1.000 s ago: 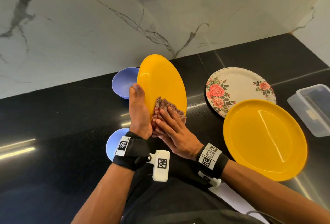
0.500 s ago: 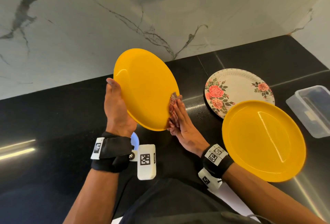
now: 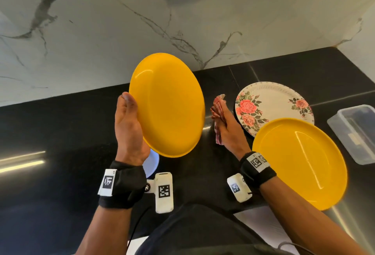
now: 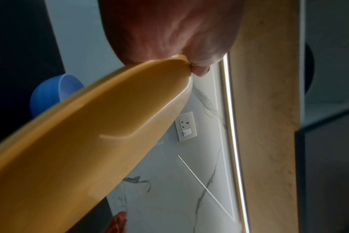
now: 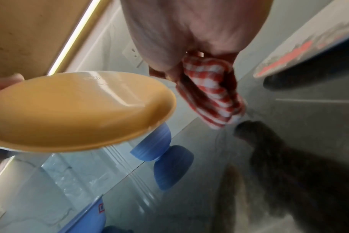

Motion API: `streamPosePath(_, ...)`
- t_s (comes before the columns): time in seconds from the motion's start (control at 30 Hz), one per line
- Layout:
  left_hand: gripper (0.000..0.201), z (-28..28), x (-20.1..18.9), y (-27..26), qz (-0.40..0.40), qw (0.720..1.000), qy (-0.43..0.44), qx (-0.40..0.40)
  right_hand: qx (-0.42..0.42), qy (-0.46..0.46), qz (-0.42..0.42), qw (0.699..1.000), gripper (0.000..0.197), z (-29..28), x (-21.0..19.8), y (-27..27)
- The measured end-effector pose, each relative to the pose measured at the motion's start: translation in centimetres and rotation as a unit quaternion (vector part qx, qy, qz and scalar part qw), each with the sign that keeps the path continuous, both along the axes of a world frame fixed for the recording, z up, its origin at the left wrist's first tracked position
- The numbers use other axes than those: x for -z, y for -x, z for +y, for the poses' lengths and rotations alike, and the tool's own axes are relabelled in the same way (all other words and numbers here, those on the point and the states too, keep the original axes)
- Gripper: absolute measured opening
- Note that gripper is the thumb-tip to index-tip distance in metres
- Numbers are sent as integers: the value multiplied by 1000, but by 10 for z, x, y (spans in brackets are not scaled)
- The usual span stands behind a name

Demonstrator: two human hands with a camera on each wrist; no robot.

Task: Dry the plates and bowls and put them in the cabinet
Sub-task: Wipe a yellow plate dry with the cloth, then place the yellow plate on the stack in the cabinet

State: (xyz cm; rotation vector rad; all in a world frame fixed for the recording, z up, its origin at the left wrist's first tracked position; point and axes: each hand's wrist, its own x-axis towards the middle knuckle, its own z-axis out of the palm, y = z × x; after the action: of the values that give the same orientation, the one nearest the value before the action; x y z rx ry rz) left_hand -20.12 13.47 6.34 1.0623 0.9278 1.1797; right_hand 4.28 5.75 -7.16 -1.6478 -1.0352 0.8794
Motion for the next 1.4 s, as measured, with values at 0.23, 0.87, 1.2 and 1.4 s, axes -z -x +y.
streamPosePath(0.23,14,-26,-10,-13,99,982,-152,52,-101,79,-244,961,61,-4,3,-11)
streamPosePath(0.87,19,-102,-33,16,370,770,-474,214,-56,-129,226,964,33,-40,-85,-24)
streamPosePath(1.2,18,-115,-72,100,417,741,-519,87,-135,-353,139,915,66,-50,-135,23)
streamPosePath(1.4,15,-124,-103,157,388,756,-527,1,-121,-457,91,876,62,-57,-179,82)
